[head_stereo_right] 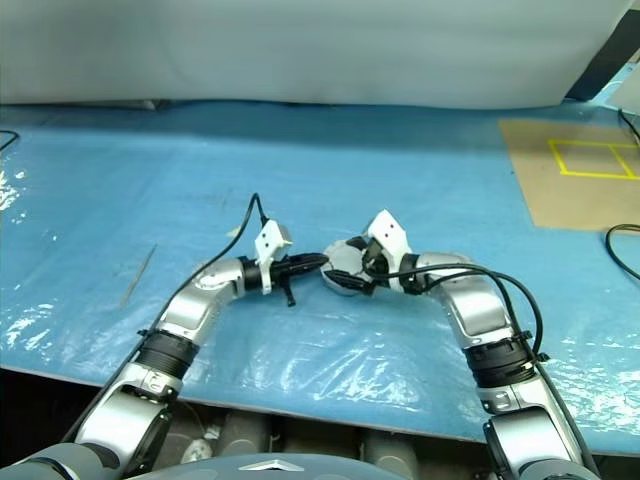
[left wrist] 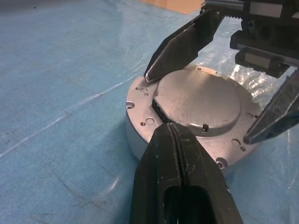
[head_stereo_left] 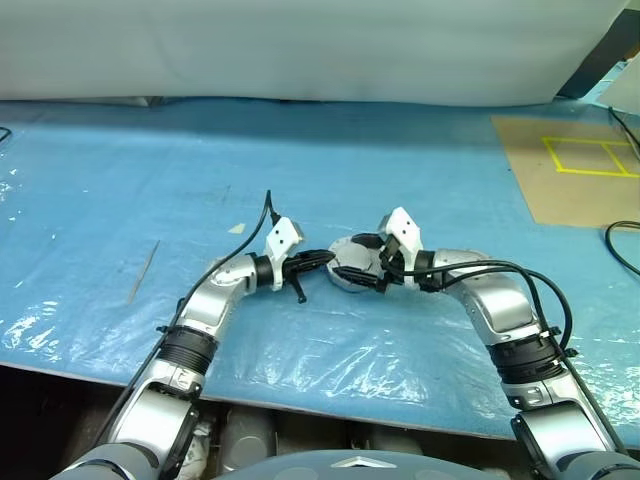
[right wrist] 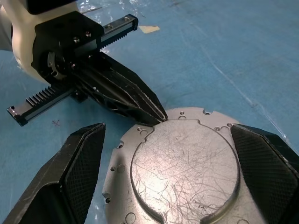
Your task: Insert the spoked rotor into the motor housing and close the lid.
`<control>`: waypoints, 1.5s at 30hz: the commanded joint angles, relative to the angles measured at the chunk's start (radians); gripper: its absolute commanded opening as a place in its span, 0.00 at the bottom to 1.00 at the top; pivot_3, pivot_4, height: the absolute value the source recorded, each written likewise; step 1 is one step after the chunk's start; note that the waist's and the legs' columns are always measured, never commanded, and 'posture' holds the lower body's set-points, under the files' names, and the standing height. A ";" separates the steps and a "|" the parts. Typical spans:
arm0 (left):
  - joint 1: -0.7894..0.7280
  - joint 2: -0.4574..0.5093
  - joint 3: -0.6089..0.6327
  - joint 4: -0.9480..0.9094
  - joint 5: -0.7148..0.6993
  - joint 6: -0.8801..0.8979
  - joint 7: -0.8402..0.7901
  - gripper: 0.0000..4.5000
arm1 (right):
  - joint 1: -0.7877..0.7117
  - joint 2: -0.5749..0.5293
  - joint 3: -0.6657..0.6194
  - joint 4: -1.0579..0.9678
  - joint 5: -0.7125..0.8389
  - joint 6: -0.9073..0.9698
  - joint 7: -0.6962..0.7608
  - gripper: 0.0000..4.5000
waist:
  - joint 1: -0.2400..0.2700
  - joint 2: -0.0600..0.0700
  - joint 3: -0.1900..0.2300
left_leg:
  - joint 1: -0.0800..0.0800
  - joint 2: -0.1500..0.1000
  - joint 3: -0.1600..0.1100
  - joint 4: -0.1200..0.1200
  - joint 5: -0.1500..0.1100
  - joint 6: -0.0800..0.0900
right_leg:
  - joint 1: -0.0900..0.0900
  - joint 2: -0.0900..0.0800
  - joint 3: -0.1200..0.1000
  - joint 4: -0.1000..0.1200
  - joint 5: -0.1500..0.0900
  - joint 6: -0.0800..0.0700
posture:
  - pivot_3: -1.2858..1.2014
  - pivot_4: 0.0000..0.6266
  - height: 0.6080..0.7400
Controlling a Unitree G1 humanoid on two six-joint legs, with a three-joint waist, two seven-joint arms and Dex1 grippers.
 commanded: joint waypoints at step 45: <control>0.029 0.004 -0.021 -0.024 0.015 0.012 -0.013 0.00 | 0.083 0.102 -0.423 0.161 0.515 0.600 -0.190 0.39 | 0.022 0.002 -0.001 | 0.001 0.000 0.003 0.000 0.001 -0.001 | 0.001 -0.001 -0.001 0.000 0.000 0.000 | 0.52 0.24 1.00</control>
